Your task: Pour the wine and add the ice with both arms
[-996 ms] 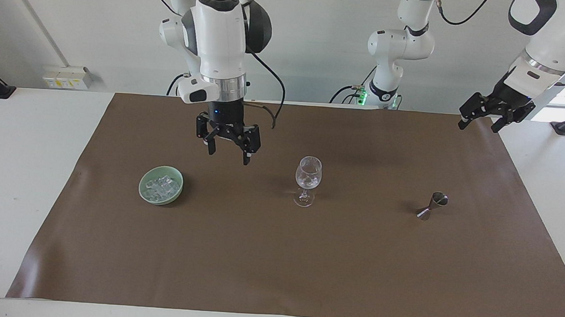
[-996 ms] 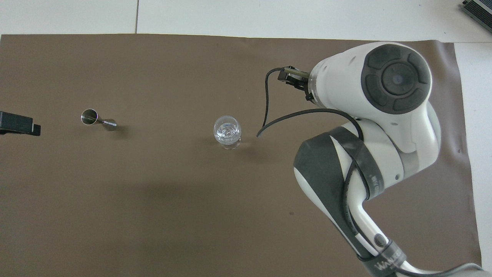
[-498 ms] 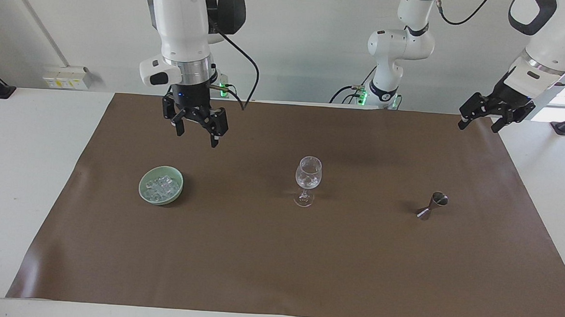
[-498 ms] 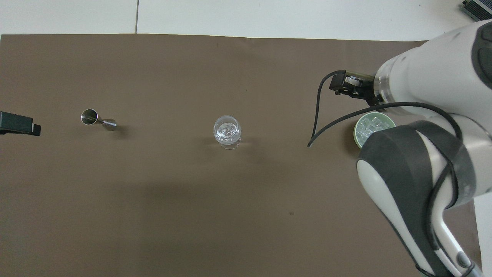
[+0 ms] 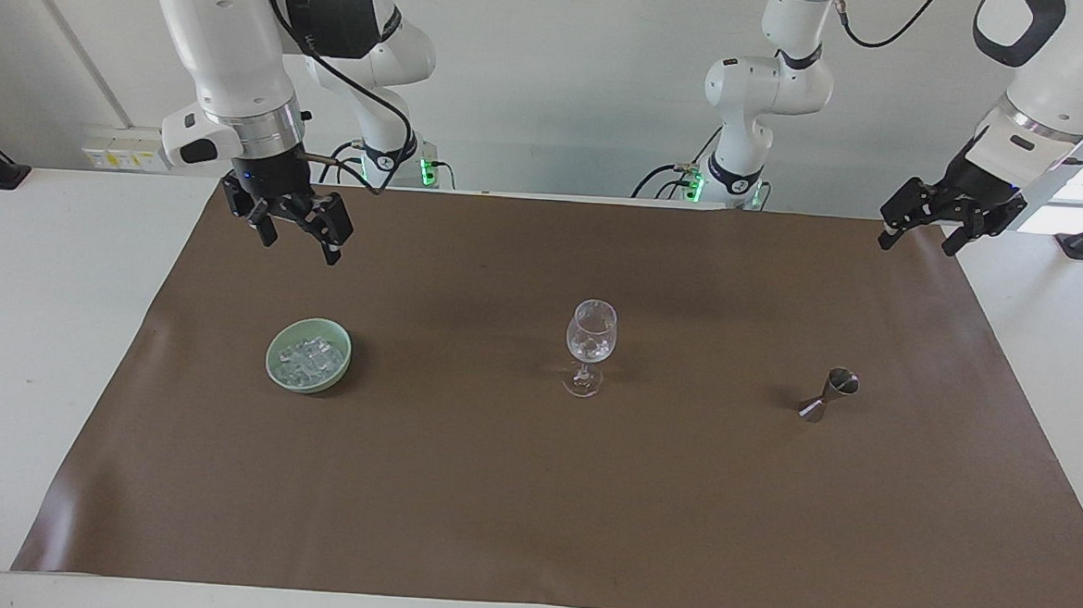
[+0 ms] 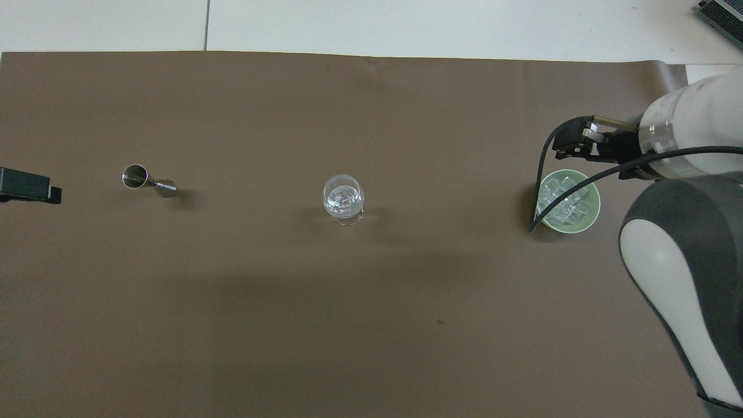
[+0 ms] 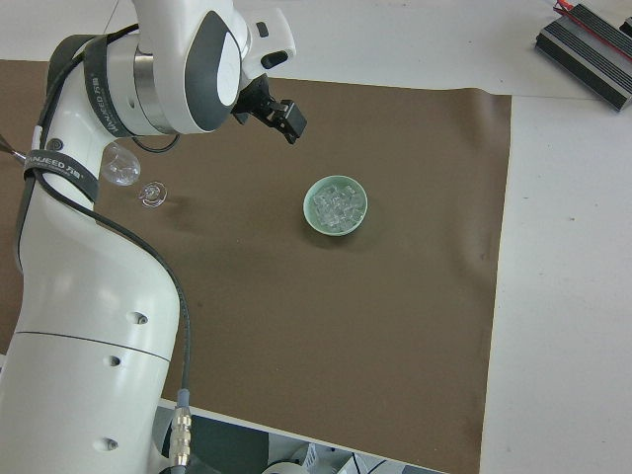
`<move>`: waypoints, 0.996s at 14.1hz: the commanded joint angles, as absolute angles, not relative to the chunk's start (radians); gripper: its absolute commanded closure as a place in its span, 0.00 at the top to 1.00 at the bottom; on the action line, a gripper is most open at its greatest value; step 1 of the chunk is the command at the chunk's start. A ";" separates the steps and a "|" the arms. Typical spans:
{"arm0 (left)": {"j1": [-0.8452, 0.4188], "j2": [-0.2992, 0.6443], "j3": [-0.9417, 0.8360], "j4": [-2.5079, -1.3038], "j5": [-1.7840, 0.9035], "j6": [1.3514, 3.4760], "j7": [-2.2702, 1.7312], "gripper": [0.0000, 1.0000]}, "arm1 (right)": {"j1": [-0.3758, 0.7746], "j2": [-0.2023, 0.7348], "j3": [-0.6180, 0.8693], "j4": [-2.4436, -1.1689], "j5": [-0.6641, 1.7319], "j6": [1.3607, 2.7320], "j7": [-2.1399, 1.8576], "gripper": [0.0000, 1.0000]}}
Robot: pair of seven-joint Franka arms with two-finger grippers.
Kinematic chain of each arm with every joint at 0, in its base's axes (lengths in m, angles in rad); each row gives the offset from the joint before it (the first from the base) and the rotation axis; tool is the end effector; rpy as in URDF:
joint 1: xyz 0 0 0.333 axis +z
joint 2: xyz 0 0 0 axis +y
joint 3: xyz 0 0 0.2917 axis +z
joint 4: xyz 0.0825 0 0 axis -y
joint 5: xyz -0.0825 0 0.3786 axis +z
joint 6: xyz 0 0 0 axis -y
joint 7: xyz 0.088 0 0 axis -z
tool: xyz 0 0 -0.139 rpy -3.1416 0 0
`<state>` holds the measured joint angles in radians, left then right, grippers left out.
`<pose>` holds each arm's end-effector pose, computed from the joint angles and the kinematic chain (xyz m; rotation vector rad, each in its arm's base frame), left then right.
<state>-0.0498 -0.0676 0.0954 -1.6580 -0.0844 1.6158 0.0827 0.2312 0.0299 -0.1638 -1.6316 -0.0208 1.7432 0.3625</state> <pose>0.5342 0.0144 0.5683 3.0518 -0.0526 0.0471 0.5735 0.0372 0.5389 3.0980 -0.4557 0.1342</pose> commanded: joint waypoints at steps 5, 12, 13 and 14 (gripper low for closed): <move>-0.089 -0.051 0.094 -1.566 0.009 1.526 0.109 1.00 | 0.098 -0.031 -0.160 -1.744 0.000 1.780 0.146 1.00; -0.097 -0.071 0.091 -1.606 0.000 1.539 0.126 1.00 | 0.081 -0.049 -0.153 -1.652 0.000 1.640 0.137 1.00; -0.097 -0.072 0.091 -1.614 0.000 1.533 0.126 1.00 | 0.083 -0.051 -0.153 -1.637 0.000 1.637 0.138 1.00; -0.097 -0.077 0.091 -1.620 0.000 1.531 0.123 1.00 | 0.084 -0.058 -0.153 -1.635 0.000 1.637 0.140 1.00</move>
<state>-0.0841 -0.0651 0.0821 -1.6046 -0.0143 1.5492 0.1133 0.0981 -0.0523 -0.1624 -1.6543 -0.0199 1.6549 0.1599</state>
